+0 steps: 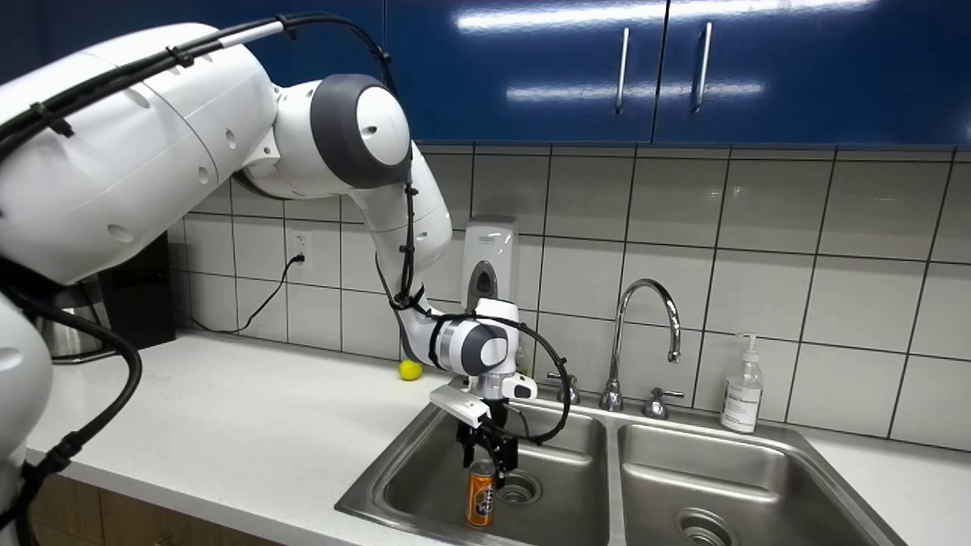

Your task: Move the can of fanta to the left sink

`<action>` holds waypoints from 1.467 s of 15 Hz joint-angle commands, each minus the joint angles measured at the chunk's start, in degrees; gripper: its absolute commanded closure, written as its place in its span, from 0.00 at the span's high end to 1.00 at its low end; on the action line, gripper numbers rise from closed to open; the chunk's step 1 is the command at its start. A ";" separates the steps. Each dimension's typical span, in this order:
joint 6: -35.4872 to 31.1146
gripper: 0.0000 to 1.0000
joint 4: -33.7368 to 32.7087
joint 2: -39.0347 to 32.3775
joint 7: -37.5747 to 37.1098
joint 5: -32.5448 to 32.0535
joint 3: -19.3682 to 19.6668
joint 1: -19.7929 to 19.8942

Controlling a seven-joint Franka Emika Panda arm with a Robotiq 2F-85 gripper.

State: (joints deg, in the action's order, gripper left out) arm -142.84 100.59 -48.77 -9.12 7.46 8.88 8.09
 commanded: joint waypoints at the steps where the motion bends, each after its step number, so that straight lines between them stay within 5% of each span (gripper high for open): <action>1: 2.42 1.00 -1.17 0.97 -1.45 -0.12 0.00 0.13; 8: 1.96 1.00 -0.23 3.98 -2.39 -0.85 0.83 -1.00; 22: 4.61 1.00 8.95 15.17 9.07 -4.84 -3.59 -1.82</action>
State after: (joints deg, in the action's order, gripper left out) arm -140.35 105.11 -38.88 -1.69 3.45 6.36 6.05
